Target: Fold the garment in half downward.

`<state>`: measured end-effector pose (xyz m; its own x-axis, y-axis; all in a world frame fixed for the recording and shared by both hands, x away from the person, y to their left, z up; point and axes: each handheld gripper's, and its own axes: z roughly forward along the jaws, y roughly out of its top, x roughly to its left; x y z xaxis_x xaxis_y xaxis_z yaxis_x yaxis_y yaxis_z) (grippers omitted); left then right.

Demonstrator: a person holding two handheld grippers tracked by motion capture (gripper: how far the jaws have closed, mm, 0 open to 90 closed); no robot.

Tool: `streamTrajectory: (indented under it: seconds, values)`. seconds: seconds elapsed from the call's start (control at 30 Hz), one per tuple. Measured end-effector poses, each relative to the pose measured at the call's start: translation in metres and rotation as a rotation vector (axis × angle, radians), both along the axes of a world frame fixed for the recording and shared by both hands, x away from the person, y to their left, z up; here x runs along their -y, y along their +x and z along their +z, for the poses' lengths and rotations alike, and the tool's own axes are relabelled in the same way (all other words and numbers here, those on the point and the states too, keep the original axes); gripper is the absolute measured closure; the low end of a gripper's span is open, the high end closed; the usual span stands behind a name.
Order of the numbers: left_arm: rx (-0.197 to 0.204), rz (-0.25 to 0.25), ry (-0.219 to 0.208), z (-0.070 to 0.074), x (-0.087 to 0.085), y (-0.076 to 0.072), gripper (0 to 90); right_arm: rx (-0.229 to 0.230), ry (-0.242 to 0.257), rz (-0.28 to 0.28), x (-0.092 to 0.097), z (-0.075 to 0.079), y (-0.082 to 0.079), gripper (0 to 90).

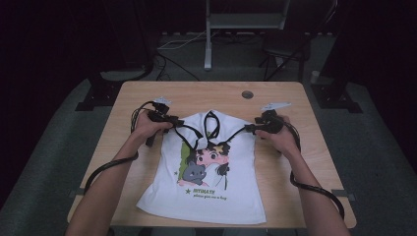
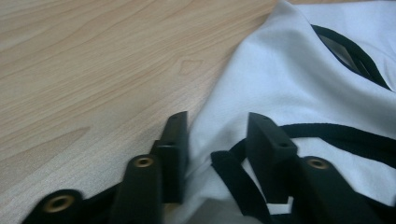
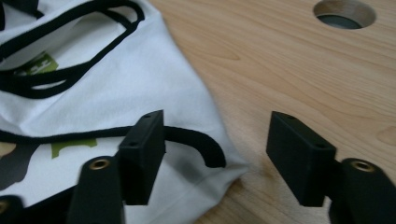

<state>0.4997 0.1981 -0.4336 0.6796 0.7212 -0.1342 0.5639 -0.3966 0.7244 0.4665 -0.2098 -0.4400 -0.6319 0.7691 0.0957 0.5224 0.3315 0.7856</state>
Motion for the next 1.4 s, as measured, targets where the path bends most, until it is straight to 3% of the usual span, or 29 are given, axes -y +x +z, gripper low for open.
streamTrajectory:
  seconds: [0.17,0.3,0.4,0.67,0.8,0.93,1.13,1.4]
  values:
    - [0.003,-0.011,-0.018,0.0,0.001,-0.002,74.3,0.009,-0.056,0.025,-0.004,-0.004,0.0,56.2]
    - [0.003,0.002,-0.023,0.0,0.002,-0.002,79.4,0.027,-0.062,0.036,-0.006,-0.004,0.0,72.9]
    - [0.01,0.01,-0.036,0.001,0.003,-0.003,81.3,0.033,-0.056,0.051,-0.007,-0.004,-0.001,79.7]
    - [0.039,0.017,-0.14,0.018,0.001,-0.004,81.9,0.026,0.091,0.046,0.001,0.01,-0.003,81.8]
    - [0.065,0.009,-0.172,0.029,0.002,-0.005,81.9,0.018,0.162,0.038,0.009,0.019,-0.003,81.9]
    - [0.084,0.015,-0.222,0.038,0.001,-0.005,81.9,0.014,0.191,0.04,0.012,0.026,-0.004,81.9]
    - [0.103,0.022,-0.255,0.046,-0.001,-0.006,81.9,0.018,0.236,0.04,0.015,0.034,-0.003,82.2]
    - [0.108,0.027,-0.278,0.051,-0.003,-0.006,81.9,0.019,0.234,0.058,0.014,0.036,-0.005,82.6]
